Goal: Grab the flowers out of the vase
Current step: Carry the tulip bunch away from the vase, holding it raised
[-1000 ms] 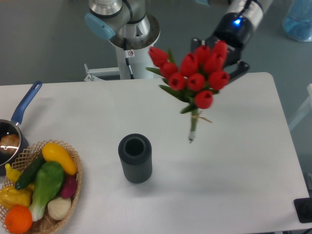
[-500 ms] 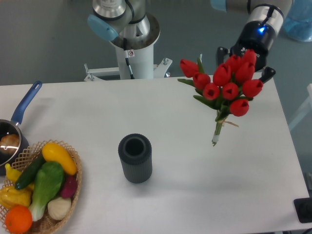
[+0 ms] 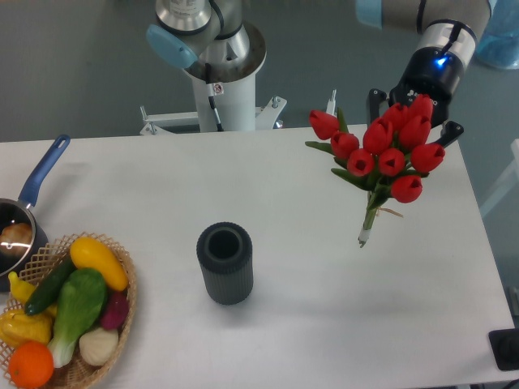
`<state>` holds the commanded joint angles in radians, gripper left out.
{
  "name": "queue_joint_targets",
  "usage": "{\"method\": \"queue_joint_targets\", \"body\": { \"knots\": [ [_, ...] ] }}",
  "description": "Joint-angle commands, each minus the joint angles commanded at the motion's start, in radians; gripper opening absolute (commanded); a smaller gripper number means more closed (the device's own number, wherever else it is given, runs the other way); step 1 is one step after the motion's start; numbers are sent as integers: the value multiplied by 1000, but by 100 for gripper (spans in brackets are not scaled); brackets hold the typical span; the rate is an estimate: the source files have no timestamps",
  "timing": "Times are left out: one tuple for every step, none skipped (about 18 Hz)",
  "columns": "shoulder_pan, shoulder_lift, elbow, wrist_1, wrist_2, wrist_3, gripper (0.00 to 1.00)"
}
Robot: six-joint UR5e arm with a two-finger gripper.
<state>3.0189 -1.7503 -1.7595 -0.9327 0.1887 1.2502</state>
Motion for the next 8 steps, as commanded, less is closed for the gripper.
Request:
{"method": "queue_joint_targets", "body": {
  "knots": [
    [-2, 2, 0, 0, 0, -2, 36],
    [-3, 2, 0, 0, 0, -3, 36],
    [-3, 2, 0, 0, 0, -5, 37],
    [-3, 0, 0, -2, 0, -6, 37],
    [-2, 0, 0, -2, 0, -6, 37],
    [0, 0, 0, -2, 0, -6, 37],
    [0, 2, 0, -2, 0, -8, 37],
    [0, 2, 0, -2, 0, -6, 37]
  ]
}}
